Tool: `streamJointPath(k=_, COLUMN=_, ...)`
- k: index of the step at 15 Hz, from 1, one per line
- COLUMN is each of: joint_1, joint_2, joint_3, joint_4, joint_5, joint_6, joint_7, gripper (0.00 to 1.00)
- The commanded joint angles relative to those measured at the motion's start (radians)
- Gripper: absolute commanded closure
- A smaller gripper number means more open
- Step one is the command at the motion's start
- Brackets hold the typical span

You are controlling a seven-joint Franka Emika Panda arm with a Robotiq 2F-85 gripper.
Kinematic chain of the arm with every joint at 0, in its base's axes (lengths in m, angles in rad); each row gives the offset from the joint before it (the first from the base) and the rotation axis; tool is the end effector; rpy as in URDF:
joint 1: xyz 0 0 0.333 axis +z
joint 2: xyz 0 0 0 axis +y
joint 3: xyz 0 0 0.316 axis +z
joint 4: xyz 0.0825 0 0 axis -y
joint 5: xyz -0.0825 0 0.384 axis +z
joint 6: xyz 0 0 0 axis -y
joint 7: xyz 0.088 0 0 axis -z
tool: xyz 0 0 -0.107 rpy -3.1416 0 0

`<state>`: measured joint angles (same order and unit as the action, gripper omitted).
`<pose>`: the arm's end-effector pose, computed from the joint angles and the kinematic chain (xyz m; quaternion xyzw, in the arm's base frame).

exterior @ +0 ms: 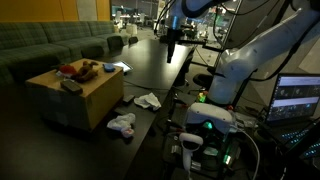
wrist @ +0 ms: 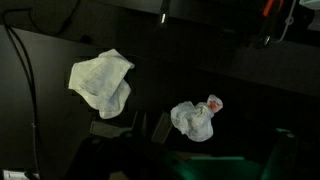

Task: Switch between all the objects on the box and on the table

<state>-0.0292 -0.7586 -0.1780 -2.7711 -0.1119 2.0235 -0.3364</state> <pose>0.3083 -0.0668 0.4199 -0.9936 -0.1127 -0.0055 0.0096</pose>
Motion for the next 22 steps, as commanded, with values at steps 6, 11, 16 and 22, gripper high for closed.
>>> streamJointPath(k=6, joint_1=0.017, joint_2=0.457, joint_3=0.023, joint_4=0.233, joint_5=0.001, joint_6=0.330, joint_7=0.013, gripper=0.00)
streamJointPath(k=11, joint_1=-0.004, joint_2=0.766, joint_3=0.054, joint_4=0.473, joint_5=0.000, joint_6=0.453, joint_7=0.095, gripper=0.00)
streamJointPath(k=16, joint_1=-0.011, joint_2=1.050, joint_3=0.065, joint_4=0.763, joint_5=-0.022, joint_6=0.472, joint_7=0.247, gripper=0.00)
streamJointPath(k=22, joint_1=-0.005, joint_2=1.344, joint_3=0.033, joint_4=1.108, joint_5=-0.020, joint_6=0.446, joint_7=0.406, gripper=0.00)
